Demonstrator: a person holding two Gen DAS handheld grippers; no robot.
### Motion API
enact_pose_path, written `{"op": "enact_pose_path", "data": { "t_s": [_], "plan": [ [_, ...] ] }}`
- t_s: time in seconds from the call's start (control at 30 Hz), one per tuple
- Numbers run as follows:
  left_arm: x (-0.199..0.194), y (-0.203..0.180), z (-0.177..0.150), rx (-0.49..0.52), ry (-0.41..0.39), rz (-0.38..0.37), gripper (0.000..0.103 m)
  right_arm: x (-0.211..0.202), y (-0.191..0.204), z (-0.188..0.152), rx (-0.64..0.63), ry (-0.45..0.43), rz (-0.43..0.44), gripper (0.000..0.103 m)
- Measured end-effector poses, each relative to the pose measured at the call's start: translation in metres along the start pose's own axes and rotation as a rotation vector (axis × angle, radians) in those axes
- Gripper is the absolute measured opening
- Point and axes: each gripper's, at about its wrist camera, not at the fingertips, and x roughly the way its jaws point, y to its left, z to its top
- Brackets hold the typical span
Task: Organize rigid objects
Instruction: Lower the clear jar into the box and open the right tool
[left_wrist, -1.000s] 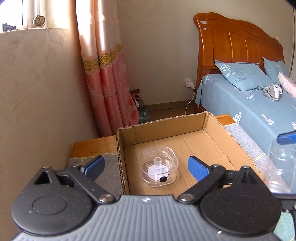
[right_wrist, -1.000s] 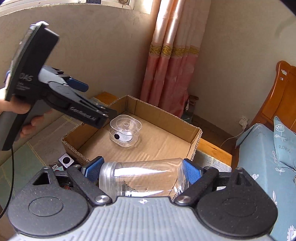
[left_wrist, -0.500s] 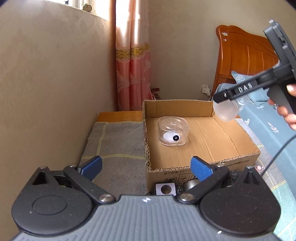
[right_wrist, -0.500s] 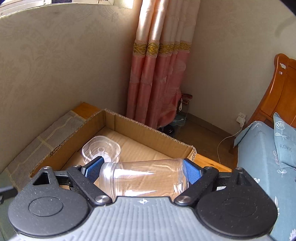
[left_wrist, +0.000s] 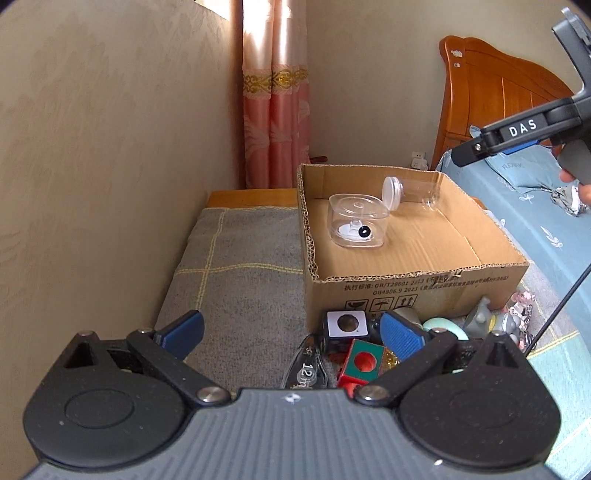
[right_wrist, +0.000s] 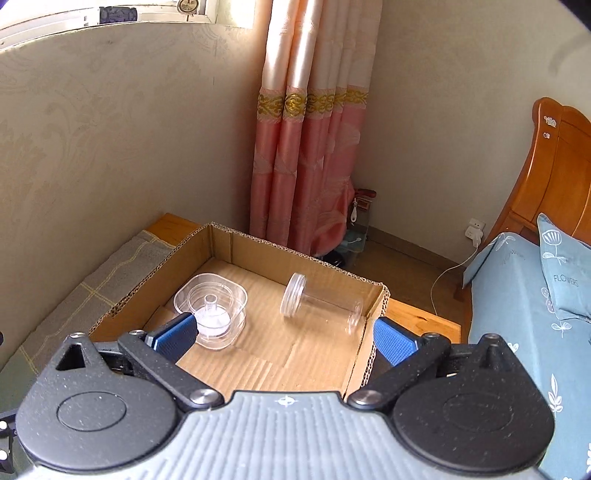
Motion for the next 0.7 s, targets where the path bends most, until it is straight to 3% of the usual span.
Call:
{"op": "enact_pose_path", "data": {
  "t_s": [0.37,0.53,0.7],
  "plan": [
    [-0.008,-0.008,-0.019,0.04,0.015,-0.013,0.101,-0.028,0.0,-0.059,0.115,-0.006,-0.032,0.103],
    [-0.004,-0.007,-0.032,0.047,0.048,-0.036,0.101,-0.037,0.0,-0.096,0.172,0.004,-0.079,0.103],
    [0.006,-0.002,-0.044,0.038,0.09,-0.034,0.101,-0.044,0.002,-0.126,0.238,0.018,-0.07,0.103]
  ]
}}
